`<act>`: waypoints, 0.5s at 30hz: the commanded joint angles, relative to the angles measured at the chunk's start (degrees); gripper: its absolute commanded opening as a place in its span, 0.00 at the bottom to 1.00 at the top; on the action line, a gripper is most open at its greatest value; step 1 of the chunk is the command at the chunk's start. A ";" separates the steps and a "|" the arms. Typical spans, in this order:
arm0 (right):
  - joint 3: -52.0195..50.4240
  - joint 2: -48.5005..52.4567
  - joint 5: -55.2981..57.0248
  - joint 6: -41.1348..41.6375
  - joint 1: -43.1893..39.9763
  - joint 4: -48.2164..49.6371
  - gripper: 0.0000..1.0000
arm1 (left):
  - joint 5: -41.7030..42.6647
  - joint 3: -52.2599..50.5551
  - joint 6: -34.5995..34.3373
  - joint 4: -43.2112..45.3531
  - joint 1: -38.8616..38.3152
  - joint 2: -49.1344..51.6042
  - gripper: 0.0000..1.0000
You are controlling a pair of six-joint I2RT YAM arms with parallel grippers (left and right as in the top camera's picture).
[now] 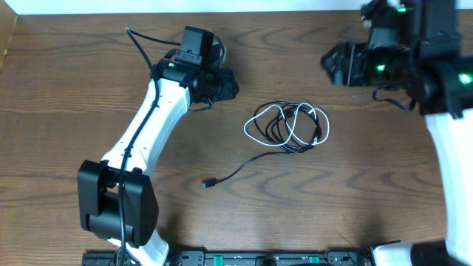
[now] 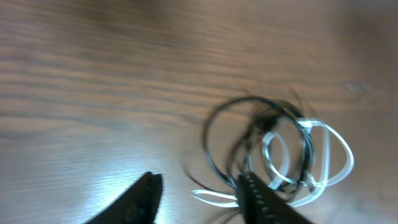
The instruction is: Untangle cables
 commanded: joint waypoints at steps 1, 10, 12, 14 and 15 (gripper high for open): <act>-0.55 8.68 1.44 -2.97 2.27 -5.57 0.74 | -4.00 0.31 1.03 -0.13 6.12 -0.52 0.46; -0.59 29.99 2.40 -8.98 8.24 -8.81 0.71 | 2.93 0.28 1.03 -1.90 14.03 -0.48 0.46; -0.59 35.43 5.44 -8.94 9.66 -6.27 0.66 | 2.93 0.28 0.35 -1.79 13.97 -0.46 0.46; -0.59 38.88 5.49 -8.55 10.73 -4.55 0.60 | 2.93 0.28 0.37 -1.79 13.97 -0.46 0.46; -0.59 40.57 5.55 -7.74 11.34 -4.02 0.55 | 2.93 0.28 0.37 -1.84 13.97 -0.46 0.46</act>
